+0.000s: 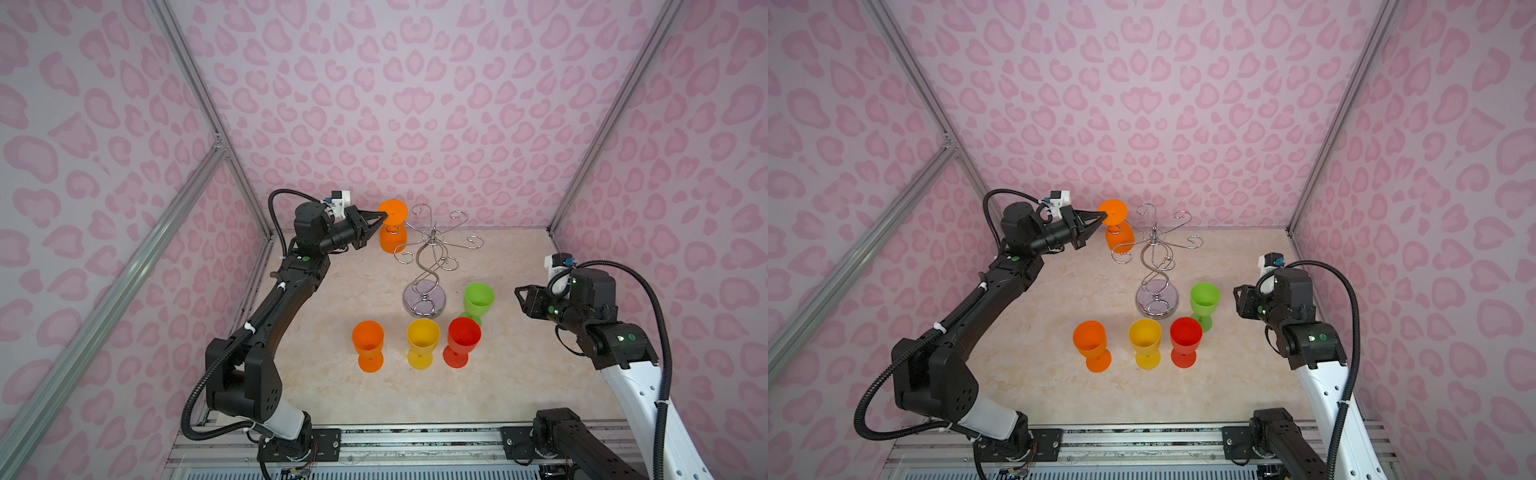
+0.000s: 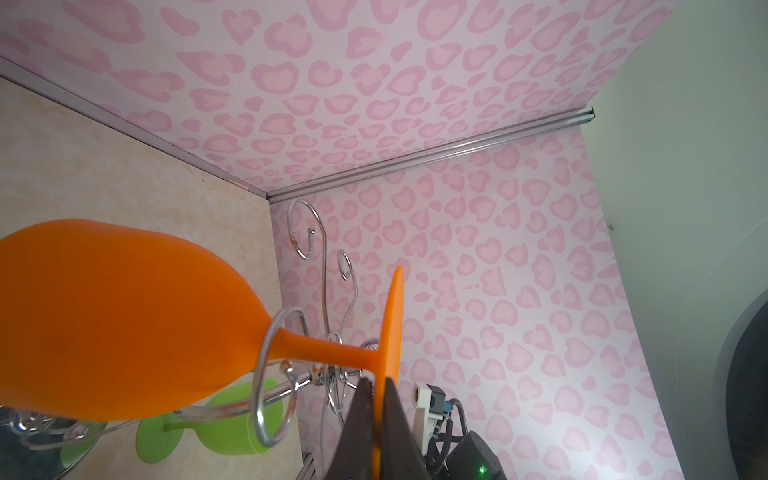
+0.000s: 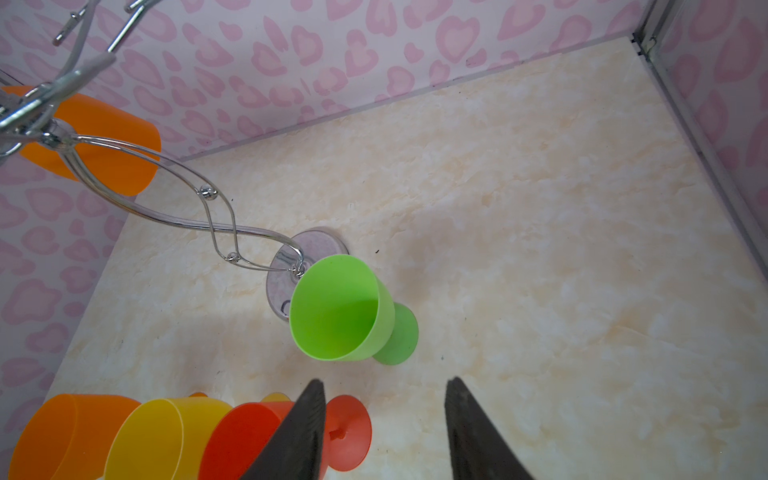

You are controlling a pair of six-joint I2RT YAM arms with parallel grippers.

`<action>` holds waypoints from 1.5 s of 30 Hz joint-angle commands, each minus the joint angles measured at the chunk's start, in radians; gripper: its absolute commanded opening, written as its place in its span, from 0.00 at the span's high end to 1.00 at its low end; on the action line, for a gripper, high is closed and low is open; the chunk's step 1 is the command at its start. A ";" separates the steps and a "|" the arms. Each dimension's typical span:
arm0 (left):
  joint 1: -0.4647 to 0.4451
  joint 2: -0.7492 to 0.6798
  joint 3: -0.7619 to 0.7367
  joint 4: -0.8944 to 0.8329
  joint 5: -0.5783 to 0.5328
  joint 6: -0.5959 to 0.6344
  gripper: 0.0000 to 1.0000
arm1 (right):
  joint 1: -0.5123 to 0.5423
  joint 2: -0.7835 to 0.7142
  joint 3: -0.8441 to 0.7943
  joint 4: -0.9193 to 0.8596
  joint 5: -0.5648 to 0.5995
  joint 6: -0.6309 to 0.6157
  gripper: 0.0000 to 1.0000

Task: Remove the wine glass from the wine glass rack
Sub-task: 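Lift the orange glass off the rack hook with the left gripper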

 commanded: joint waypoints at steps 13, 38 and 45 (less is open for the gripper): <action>-0.063 -0.030 -0.019 0.028 0.018 0.005 0.98 | -0.012 0.003 -0.020 0.042 -0.023 -0.002 0.52; 0.071 -0.366 -0.257 -0.153 0.059 0.064 0.98 | -0.014 0.026 -0.007 0.057 -0.048 0.009 0.52; 0.237 -0.468 -0.305 -0.250 0.117 0.092 0.98 | -0.014 0.056 0.021 0.069 -0.072 0.014 0.52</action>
